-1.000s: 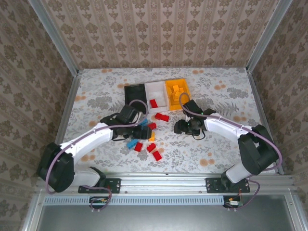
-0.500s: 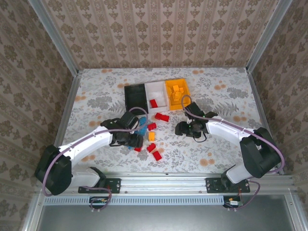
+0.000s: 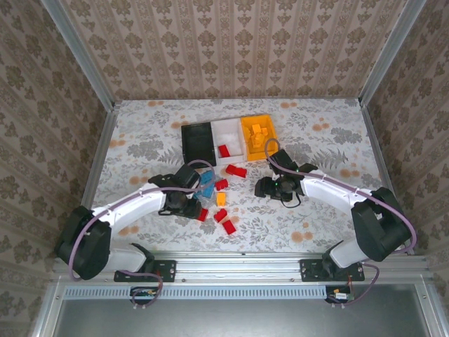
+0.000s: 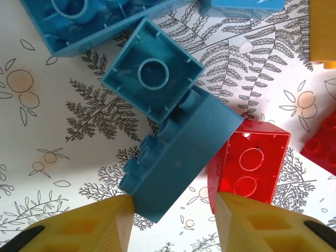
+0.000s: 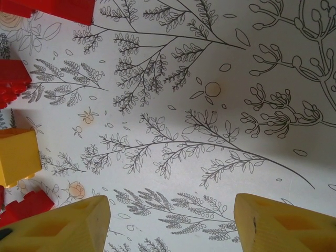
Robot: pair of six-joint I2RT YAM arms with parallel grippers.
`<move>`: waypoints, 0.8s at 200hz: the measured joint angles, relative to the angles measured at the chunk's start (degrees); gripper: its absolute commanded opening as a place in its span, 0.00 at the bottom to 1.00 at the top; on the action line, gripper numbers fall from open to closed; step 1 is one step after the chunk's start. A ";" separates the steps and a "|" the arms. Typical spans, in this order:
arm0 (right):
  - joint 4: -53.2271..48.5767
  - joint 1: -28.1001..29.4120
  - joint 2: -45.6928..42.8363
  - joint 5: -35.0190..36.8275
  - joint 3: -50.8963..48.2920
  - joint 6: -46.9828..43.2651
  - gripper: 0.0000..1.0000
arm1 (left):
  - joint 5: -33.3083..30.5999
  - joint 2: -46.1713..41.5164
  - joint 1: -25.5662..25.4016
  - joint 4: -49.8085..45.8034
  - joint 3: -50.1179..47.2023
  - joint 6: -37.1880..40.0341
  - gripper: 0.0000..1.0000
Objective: Sort the legos into containers by color
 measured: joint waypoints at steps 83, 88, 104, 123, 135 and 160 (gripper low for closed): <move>-0.02 0.66 -0.02 0.02 0.00 1.01 0.65 | -0.83 2.19 0.59 1.99 -0.20 0.20 0.54; 0.00 0.66 -0.02 0.02 0.00 1.03 0.65 | -0.85 2.54 0.59 1.99 -0.37 0.20 0.54; 0.00 0.70 0.00 0.04 0.00 1.03 0.65 | -0.85 2.99 0.59 1.92 -0.63 0.22 0.54; 0.00 0.87 -0.02 0.02 0.00 1.05 0.65 | -0.85 3.04 0.59 1.99 -0.68 0.22 0.53; 0.00 1.03 -0.02 0.04 0.00 1.05 0.65 | -0.85 3.37 0.59 2.10 -0.68 0.22 0.53; 0.00 1.03 0.00 0.04 0.00 1.05 0.65 | -0.85 5.05 0.59 2.73 -0.68 0.24 0.53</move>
